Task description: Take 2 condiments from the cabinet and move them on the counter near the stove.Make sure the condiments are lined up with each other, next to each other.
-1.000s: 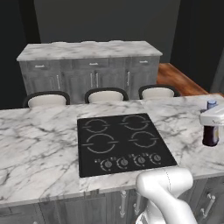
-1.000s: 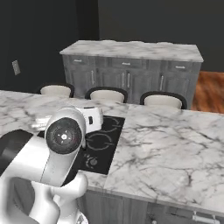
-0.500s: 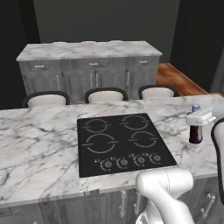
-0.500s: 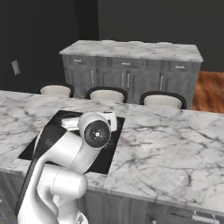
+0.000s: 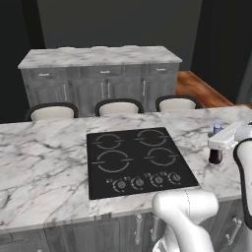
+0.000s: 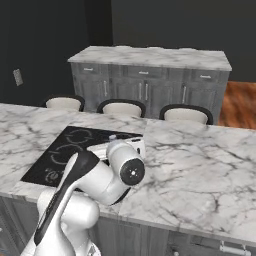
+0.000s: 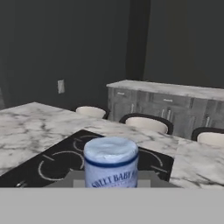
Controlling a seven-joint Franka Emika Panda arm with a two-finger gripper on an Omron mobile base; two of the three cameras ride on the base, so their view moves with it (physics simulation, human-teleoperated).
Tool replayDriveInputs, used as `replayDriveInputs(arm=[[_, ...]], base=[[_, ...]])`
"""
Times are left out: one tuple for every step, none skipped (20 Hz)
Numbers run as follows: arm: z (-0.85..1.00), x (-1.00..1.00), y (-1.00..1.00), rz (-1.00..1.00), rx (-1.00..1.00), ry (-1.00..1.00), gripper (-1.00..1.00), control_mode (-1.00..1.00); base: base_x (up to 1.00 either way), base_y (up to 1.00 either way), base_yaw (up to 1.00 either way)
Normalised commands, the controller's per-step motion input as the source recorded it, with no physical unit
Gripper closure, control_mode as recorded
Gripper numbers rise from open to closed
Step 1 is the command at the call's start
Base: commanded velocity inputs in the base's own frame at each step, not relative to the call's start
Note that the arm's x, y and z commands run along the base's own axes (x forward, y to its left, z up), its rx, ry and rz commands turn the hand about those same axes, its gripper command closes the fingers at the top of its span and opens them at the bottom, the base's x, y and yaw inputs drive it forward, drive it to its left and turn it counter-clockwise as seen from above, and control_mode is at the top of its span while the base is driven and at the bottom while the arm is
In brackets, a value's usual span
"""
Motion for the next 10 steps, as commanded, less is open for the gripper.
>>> replayDriveInputs(arm=[[-0.57,0.42,-0.21,0.06,0.00,-0.03,1.00,-1.00],[-0.59,0.51,-0.18,0.06,0.00,0.00,1.00,-1.00],[-0.54,0.49,-0.24,0.06,0.00,0.00,1.00,-1.00],[-0.51,0.47,-0.24,0.05,0.00,0.00,1.00,-1.00],[-0.47,0.51,-0.29,0.05,0.01,0.00,1.00,-1.00],[-0.44,0.51,-0.32,0.05,0.03,0.00,1.00,-1.00],[-0.45,0.51,-0.34,0.04,0.03,0.00,1.00,-1.00],[-0.43,0.47,-0.39,0.05,0.03,0.00,1.00,-1.00],[-0.36,0.40,-0.43,0.06,0.05,0.01,1.00,-1.00],[-0.35,0.39,-0.46,0.07,0.04,0.04,1.00,-1.00]], base=[[0.00,0.00,0.00],[0.00,0.00,0.00],[0.00,0.00,0.00],[0.00,0.00,0.00],[0.00,0.00,0.00],[0.00,0.00,0.00],[0.00,0.00,0.00],[0.00,0.00,0.00],[0.00,0.00,0.00],[0.00,0.00,0.00]])
